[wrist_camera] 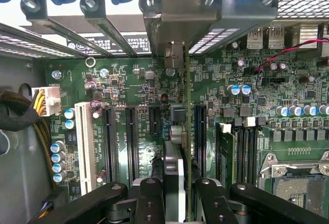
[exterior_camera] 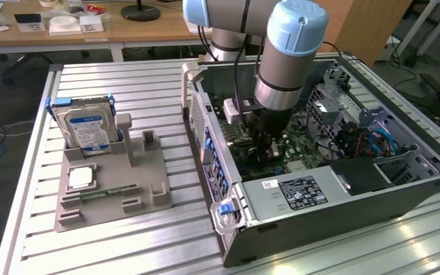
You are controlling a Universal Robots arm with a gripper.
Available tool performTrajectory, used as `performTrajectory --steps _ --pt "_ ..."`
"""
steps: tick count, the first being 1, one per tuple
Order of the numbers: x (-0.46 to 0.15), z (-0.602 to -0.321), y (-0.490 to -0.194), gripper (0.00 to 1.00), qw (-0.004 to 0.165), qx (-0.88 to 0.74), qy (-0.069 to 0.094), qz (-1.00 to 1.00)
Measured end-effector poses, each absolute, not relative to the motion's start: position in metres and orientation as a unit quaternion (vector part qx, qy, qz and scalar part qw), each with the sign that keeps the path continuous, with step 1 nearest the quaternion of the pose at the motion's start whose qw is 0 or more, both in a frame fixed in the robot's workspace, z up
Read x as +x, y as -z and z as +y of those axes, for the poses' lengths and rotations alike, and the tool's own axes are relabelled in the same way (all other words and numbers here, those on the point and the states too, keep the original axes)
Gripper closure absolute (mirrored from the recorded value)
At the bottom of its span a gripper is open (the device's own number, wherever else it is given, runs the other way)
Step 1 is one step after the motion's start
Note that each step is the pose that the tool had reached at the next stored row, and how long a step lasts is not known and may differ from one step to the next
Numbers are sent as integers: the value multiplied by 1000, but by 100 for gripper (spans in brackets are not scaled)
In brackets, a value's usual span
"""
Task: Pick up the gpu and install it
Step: 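Insert the gpu into the slot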
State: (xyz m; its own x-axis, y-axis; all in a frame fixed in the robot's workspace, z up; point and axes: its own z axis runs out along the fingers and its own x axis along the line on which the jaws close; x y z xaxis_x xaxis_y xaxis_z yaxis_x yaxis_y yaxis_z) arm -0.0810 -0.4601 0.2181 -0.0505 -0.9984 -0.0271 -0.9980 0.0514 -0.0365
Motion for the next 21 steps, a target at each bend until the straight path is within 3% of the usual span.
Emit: performTrajectory --steps 3,4,17,21 --pt "-81 -460 -222 71 23 -689 4 725" --pt "-81 -460 -225 65 22 -689 4 725" --pt "-81 -460 -282 65 22 -689 4 725" --pt "-81 -460 -284 66 23 -689 4 725"
